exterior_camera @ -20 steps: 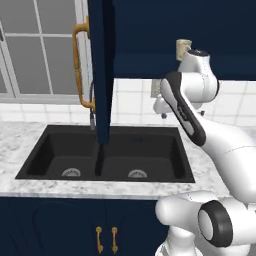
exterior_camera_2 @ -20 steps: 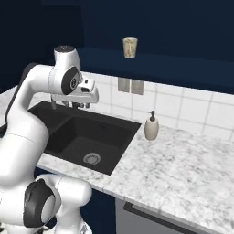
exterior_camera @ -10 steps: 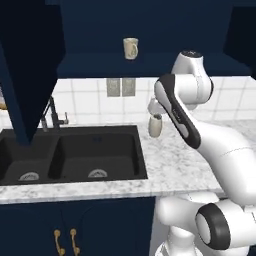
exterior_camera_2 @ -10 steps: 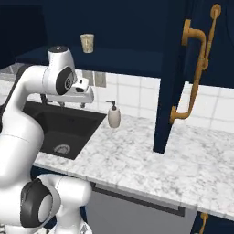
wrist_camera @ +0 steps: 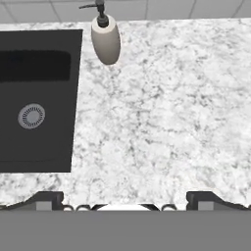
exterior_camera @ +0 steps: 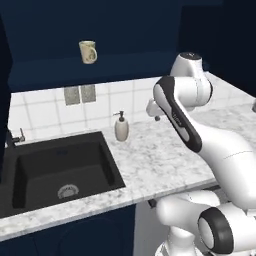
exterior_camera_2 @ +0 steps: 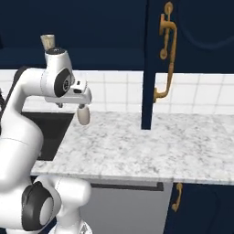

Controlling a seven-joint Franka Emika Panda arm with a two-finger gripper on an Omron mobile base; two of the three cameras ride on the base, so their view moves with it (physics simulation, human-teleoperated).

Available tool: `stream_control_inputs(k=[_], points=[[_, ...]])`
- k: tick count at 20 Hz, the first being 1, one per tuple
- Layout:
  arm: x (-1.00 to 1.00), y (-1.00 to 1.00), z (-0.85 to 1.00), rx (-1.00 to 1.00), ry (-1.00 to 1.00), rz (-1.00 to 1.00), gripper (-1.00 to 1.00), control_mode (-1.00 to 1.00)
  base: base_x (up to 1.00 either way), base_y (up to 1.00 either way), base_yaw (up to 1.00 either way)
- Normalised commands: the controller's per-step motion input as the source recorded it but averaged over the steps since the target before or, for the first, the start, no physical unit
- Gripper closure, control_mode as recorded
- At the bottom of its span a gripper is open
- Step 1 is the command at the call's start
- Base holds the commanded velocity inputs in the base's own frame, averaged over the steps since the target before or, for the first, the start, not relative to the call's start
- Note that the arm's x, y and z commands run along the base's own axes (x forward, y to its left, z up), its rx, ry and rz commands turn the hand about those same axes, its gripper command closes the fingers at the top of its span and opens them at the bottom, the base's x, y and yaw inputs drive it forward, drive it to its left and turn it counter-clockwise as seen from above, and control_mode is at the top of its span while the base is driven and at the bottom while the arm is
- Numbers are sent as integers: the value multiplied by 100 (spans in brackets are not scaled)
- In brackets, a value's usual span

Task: Gather all objects into one cabinet and sort the glasses and bowls to opposite sides.

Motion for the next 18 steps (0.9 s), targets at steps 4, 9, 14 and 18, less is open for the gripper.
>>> stream_control_inputs(k=[4,9,14,18], points=[[0,0,0,0,0,0,-100,100,-9,67,-9],[0,0,0,0,0,0,-100,100,-23,91,15],[0,0,0,0,0,0,-100,100,88,-31,25],[0,0,0,0,0,0,-100,100,100,13,25]])
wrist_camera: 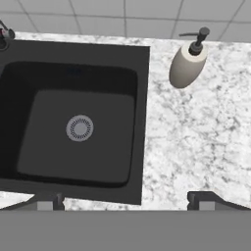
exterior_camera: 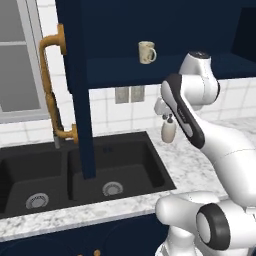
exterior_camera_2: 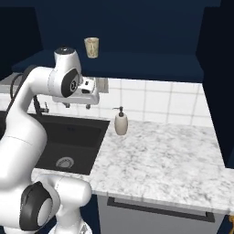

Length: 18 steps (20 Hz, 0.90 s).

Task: Gather all objects into one cabinet and sort the glasses and bowls to opposite sides.

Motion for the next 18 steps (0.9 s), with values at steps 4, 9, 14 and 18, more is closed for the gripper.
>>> stream_control_inputs(k=[4,9,14,18], points=[[0,0,0,0,0,0,-100,100,47,16,10],[0,0,0,0,0,0,-100,100,0,0,0],[0,0,0,0,0,0,-100,-100,0,0,0],[-15,-15,28,3,-21,6,-100,-100,0,0,0]])
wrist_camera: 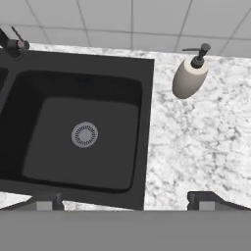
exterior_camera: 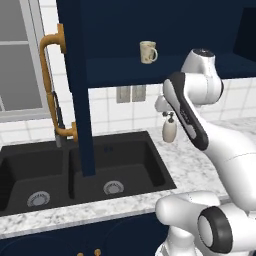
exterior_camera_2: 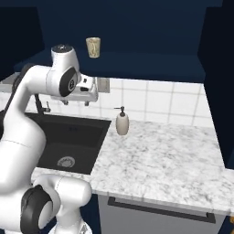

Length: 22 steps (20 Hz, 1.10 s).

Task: Gather all objects into one cabinet and sort the glasses and bowls to opposite sides.

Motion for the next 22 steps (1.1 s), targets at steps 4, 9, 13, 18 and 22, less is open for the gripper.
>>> stream_control_inputs(k=[4,9,13,18,22], points=[[-9,-11,97,2,-53,10,-100,-100,0,0,0],[-26,-13,100,0,-64,13,-100,-100,0,0,0],[-14,2,96,0,-24,0,-100,-100,0,0,0],[14,9,59,0,-1,-7,-100,-100,0,0,0],[26,6,-2,0,0,0,-100,-100,0,0,0]])
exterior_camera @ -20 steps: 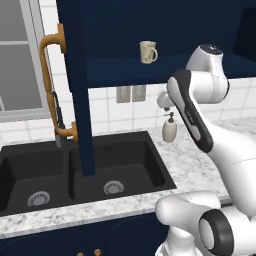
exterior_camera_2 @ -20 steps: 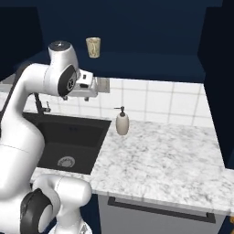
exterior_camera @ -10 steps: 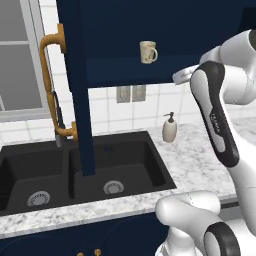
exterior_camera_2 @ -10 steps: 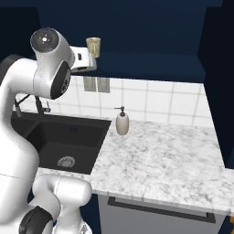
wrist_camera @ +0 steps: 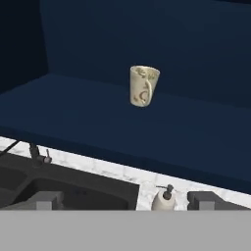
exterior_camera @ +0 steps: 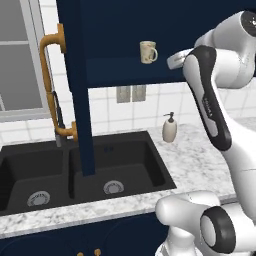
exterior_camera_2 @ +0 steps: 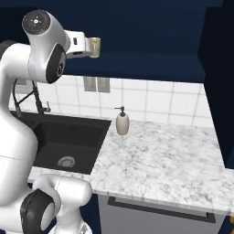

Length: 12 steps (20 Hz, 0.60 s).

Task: Gather all objects into one cabinet and sort the glasses and bowls to opposite sides.

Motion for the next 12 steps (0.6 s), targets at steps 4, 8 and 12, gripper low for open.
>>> stream_control_inputs(k=[4,8,12], points=[[48,0,-10,8,-11,-1,-100,-100,0,0,0],[51,0,-13,5,0,-2,-100,-100,0,0,0],[61,0,-4,1,5,-12,-100,-100,0,0,0]])
